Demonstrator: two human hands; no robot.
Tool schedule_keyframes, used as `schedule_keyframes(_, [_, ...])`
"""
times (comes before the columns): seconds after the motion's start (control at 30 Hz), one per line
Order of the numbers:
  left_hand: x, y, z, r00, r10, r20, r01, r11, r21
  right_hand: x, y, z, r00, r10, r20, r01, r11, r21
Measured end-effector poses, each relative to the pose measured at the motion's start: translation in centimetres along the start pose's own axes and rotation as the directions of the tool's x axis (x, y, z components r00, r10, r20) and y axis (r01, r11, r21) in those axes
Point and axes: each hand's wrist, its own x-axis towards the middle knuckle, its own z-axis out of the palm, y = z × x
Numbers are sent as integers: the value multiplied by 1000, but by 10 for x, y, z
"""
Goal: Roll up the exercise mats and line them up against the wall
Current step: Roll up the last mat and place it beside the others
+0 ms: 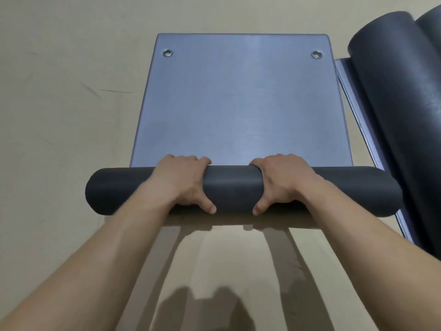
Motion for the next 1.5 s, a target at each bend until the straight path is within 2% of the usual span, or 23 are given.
schedule_keyframes(0.03, [-5,10,12,994,-2,-108,9,998,69,2,-1,-7,999,4,51,-6,999,42])
schedule_keyframes(0.1, [-6,20,22,970,8,-241,10,998,70,6,1,-12,995,16,95,-26,995,101])
schedule_keyframes(0.13, [-2,17,19,973,12,-229,-6,1000,25,7,3,-10,998,27,60,-34,993,115])
schedule_keyframes(0.2, [9,6,4,991,37,-132,-48,996,-80,1,6,4,985,76,-155,-64,994,85])
schedule_keyframes(0.27, [21,-3,-15,999,50,-12,-51,979,-198,-9,3,33,929,71,-362,-97,994,-54])
schedule_keyframes(0.33, [29,-1,-20,997,65,40,-54,973,-226,-13,2,51,904,31,-426,-115,978,-172])
schedule_keyframes(0.4, [26,2,-10,995,45,-85,-59,983,-175,-3,6,44,922,14,-387,-92,978,-185])
schedule_keyframes(0.47, [15,6,16,948,10,-317,-25,999,-43,10,12,20,953,1,-304,-48,988,-146])
schedule_keyframes(0.53, [5,9,39,905,13,-424,18,998,68,21,18,-1,976,0,-218,-23,995,-102])
schedule_keyframes(0.6, [15,4,40,906,24,-423,2,998,62,25,21,1,973,18,-232,-38,996,-82])
schedule_keyframes(0.73, [37,-12,5,960,65,-271,-72,997,-18,13,8,44,917,34,-398,-121,973,-195])
schedule_keyframes(0.83, [37,-7,8,962,49,-269,-45,999,19,20,13,52,874,-2,-485,-119,969,-218])
schedule_keyframes(0.93, [28,4,31,932,-2,-362,39,995,95,25,17,31,897,-28,-440,-81,971,-226])
schedule_keyframes(1.0, [26,0,28,918,14,-397,26,995,95,28,19,11,937,-33,-349,-44,977,-211])
schedule_keyframes(1.03, [27,-4,20,930,38,-366,-5,996,90,27,20,0,962,-34,-272,-19,982,-189])
schedule_keyframes(1.13, [18,-4,-4,990,123,-63,-121,992,24,14,20,-12,999,-28,30,30,999,-44])
schedule_keyframes(1.17, [16,-2,-6,989,145,41,-145,989,-1,7,17,-5,998,-17,68,19,1000,-22])
schedule_keyframes(1.2, [14,-2,-9,982,159,107,-155,987,-37,-2,12,7,999,-2,47,3,1000,-22])
schedule_keyframes(1.3, [12,-5,-12,974,157,161,-133,980,-147,-24,0,41,979,0,-203,-17,996,-83])
schedule_keyframes(1.37, [7,-1,-7,987,120,104,-110,989,-96,-19,1,40,979,-26,-200,10,997,-81])
schedule_keyframes(1.43, [0,13,9,993,53,-104,-47,997,66,-6,9,18,994,-30,-104,31,999,8])
schedule_keyframes(1.5, [-5,25,21,969,14,-246,9,996,92,4,15,-2,999,-32,8,31,994,103])
